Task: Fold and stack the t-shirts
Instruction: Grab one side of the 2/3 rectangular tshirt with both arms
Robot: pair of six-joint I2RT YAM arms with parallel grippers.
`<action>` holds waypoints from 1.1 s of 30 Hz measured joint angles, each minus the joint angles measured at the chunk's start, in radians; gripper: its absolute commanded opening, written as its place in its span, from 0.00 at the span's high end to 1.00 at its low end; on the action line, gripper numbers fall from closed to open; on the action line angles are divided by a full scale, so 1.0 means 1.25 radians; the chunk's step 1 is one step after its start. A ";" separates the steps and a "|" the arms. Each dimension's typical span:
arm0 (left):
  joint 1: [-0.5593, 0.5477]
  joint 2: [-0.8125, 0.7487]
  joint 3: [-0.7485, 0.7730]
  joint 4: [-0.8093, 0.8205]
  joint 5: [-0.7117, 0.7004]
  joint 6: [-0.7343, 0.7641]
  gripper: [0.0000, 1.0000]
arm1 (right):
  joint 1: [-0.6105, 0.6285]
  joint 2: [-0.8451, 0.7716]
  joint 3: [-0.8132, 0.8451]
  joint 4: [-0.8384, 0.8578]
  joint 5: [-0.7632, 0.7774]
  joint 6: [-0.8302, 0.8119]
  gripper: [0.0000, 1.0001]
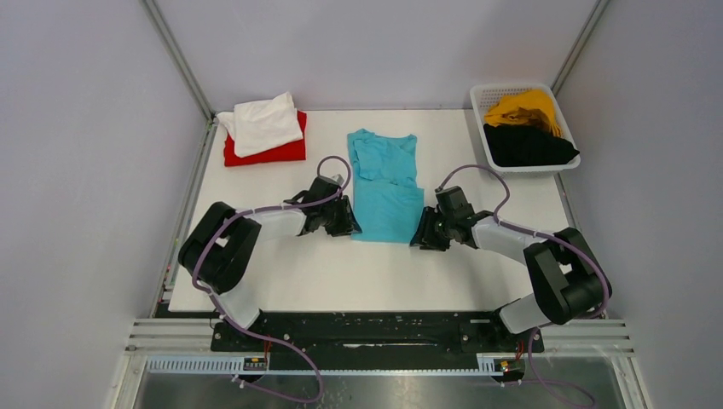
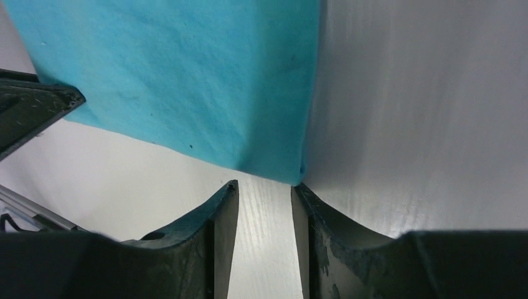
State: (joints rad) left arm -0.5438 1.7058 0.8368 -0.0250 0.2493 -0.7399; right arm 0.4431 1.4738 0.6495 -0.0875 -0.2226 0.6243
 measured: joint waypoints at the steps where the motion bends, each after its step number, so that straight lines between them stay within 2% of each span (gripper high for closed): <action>1: -0.002 0.000 0.000 -0.003 -0.006 0.002 0.76 | 0.000 0.007 0.002 0.006 -0.003 0.003 0.58; 8: -0.013 -0.016 -0.011 -0.013 -0.039 0.005 0.76 | 0.000 0.017 0.005 0.017 0.001 0.012 0.57; 21: -0.022 -0.054 -0.034 -0.048 -0.072 0.009 0.72 | 0.000 0.001 0.017 -0.029 0.088 0.014 0.57; 22: -0.022 -0.054 -0.036 -0.043 -0.070 0.009 0.75 | 0.000 0.004 0.020 -0.029 0.088 0.014 0.60; 25: -0.026 -0.053 -0.044 -0.025 -0.058 0.006 0.97 | 0.000 0.025 0.035 -0.025 0.086 0.014 0.73; 26: -0.034 -0.048 -0.046 -0.020 -0.053 0.008 1.00 | 0.000 0.033 0.040 -0.023 0.084 0.013 0.79; 29: -0.047 -0.038 -0.053 0.017 -0.023 0.000 1.00 | -0.001 0.055 0.048 -0.008 0.067 0.010 1.00; 33: -0.054 -0.039 -0.074 0.052 0.004 -0.001 1.00 | -0.001 0.051 0.038 0.003 0.055 0.010 1.00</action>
State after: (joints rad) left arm -0.6109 1.6569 0.7448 0.0395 0.2539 -0.7414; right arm 0.4423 1.5375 0.6968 -0.0837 -0.1539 0.6369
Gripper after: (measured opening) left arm 0.022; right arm 0.024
